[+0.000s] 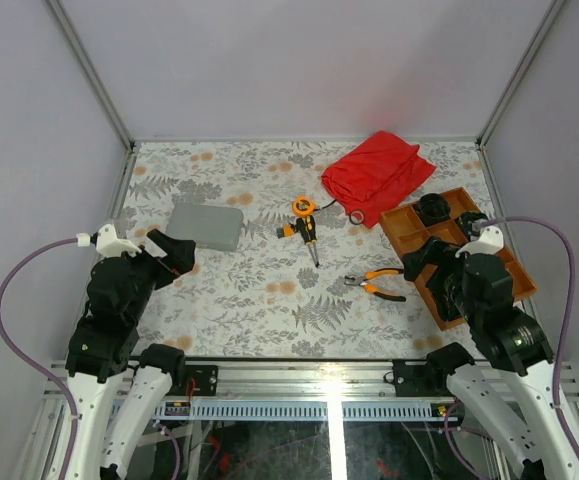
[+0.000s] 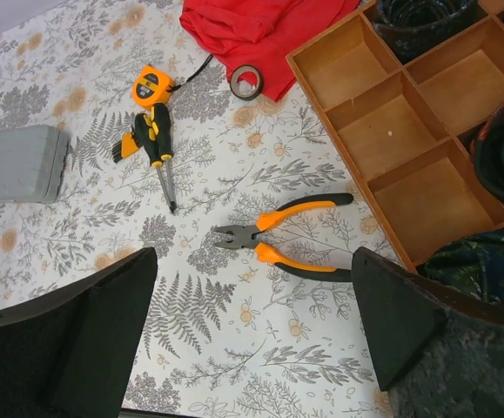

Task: Sort the tools into containers
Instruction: Move the storage box to the center of the board.

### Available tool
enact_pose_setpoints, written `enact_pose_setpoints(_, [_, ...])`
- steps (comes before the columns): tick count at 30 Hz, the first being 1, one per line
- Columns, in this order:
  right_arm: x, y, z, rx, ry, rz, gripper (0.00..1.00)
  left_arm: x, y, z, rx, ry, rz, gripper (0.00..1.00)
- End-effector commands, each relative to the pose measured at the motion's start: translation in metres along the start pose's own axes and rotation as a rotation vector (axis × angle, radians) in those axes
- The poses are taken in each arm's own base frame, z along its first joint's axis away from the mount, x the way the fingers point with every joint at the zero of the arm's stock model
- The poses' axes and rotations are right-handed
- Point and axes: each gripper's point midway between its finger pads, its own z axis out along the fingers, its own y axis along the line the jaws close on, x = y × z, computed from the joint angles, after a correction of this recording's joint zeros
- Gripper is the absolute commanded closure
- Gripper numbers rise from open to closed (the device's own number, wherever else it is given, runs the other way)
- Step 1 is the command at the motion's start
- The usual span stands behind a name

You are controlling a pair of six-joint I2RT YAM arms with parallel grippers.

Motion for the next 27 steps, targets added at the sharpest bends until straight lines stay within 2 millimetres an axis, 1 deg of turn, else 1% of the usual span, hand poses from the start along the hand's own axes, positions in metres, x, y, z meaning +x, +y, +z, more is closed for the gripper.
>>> enact_pose_setpoints(1, [-0.02, -0.001, -0.012, 0.004, -0.085, 0.024, 0.01, -0.011, -0.005, 0.003, 0.025, -0.053, 0.005, 0.0])
enact_pose_setpoints(5, [-0.022, -0.004, -0.016, 0.012, -0.096, 0.027, 0.0, -0.01, -0.008, 0.003, 0.041, -0.045, 0.007, 0.0])
enact_pose_setpoints(8, [-0.018, 0.003, -0.013, -0.021, -0.074, 0.012, 0.01, -0.009, -0.008, 0.003, 0.042, -0.043, 0.006, 0.0])
enact_pose_setpoints(11, [-0.014, 0.008, -0.006, -0.035, -0.032, -0.018, 0.01, -0.008, -0.009, 0.004, 0.048, -0.037, 0.008, 0.0])
enact_pose_setpoints(13, [-0.007, 0.009, 0.002, -0.02, 0.023, -0.039, 0.0, -0.006, -0.009, 0.006, 0.047, -0.028, 0.007, 0.0])
enact_pose_setpoints(15, [0.002, 0.009, 0.01, -0.003, 0.095, -0.06, 0.01, -0.002, -0.004, 0.011, 0.019, -0.01, 0.003, 0.0])
enact_pose_setpoints(18, [0.017, 0.01, 0.021, 0.007, 0.179, -0.068, 0.0, -0.002, 0.008, 0.024, -0.07, 0.006, 0.006, 0.0])
enact_pose_setpoints(22, [0.029, 0.017, 0.028, -0.043, 0.21, -0.055, 0.01, -0.002, 0.024, 0.046, -0.214, 0.051, 0.014, 0.0])
enact_pose_setpoints(25, [0.036, 0.019, 0.03, -0.069, 0.207, -0.04, 0.01, -0.007, 0.029, 0.069, -0.301, 0.076, 0.014, 0.0])
enact_pose_setpoints(26, [0.037, 0.019, 0.03, -0.077, 0.203, -0.035, 0.01, -0.006, 0.032, 0.08, -0.338, 0.095, 0.018, 0.0])
enact_pose_setpoints(27, [0.038, 0.02, 0.03, -0.088, 0.198, -0.031, 0.01, -0.011, 0.034, 0.087, -0.371, 0.081, 0.016, 0.0])
